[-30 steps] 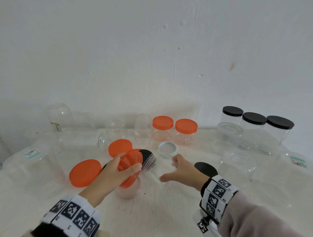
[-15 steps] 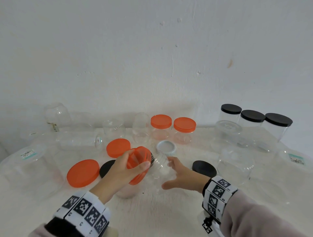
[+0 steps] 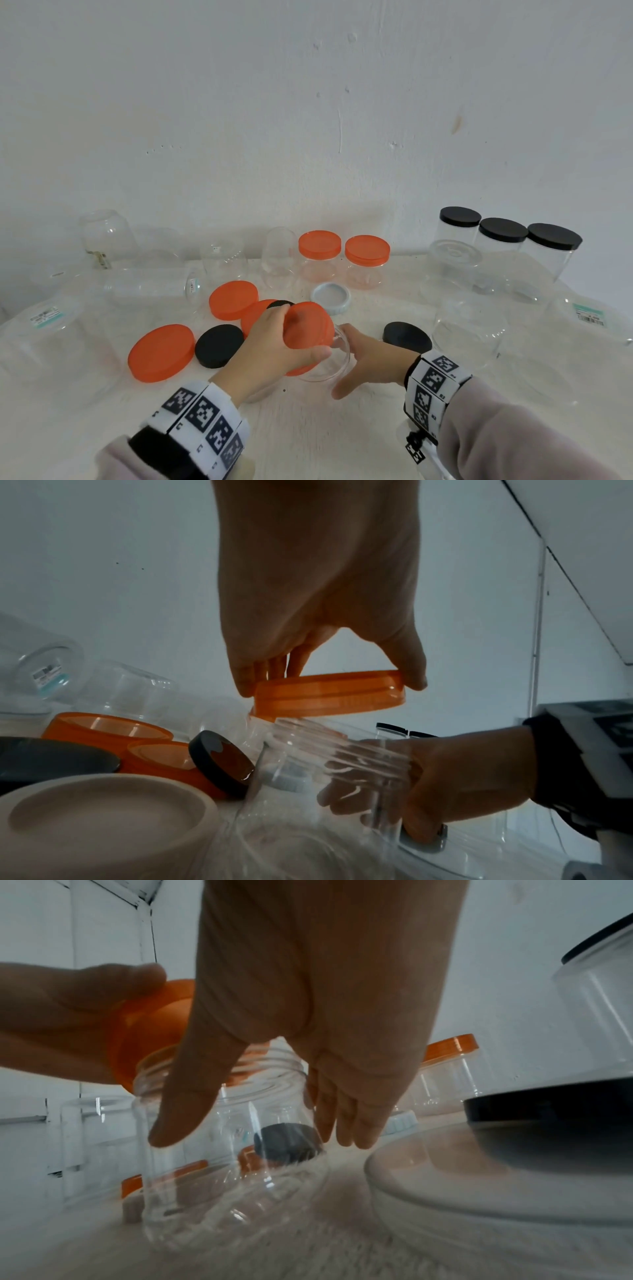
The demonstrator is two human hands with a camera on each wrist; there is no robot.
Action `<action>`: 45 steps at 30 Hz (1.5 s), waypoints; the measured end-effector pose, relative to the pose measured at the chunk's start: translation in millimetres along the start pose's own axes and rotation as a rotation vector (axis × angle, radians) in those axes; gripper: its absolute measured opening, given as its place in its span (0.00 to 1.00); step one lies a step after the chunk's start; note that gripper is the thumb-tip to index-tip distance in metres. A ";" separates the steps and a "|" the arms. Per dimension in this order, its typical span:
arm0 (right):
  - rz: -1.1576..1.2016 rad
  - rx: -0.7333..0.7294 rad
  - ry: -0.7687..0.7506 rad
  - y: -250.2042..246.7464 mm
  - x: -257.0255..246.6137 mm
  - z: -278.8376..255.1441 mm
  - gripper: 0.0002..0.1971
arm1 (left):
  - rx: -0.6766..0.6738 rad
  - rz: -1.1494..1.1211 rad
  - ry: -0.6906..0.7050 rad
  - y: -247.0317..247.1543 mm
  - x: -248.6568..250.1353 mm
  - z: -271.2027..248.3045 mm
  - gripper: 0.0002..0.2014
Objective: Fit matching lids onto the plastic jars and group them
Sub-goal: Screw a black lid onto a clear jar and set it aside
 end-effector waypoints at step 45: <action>-0.787 0.109 -0.019 -5.6 -90.7 -12.1 0.54 | -0.102 -0.266 -0.092 36.9 -38.3 -7.2 0.52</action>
Point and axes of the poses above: each hand's wrist, its own z-axis towards the middle knuckle, its own y-axis out of the palm, x = y × z, the point moved 5 cm from there along z, towards the middle knuckle, and after that the axes turned 15 degrees about y, right-handed, at the moved point
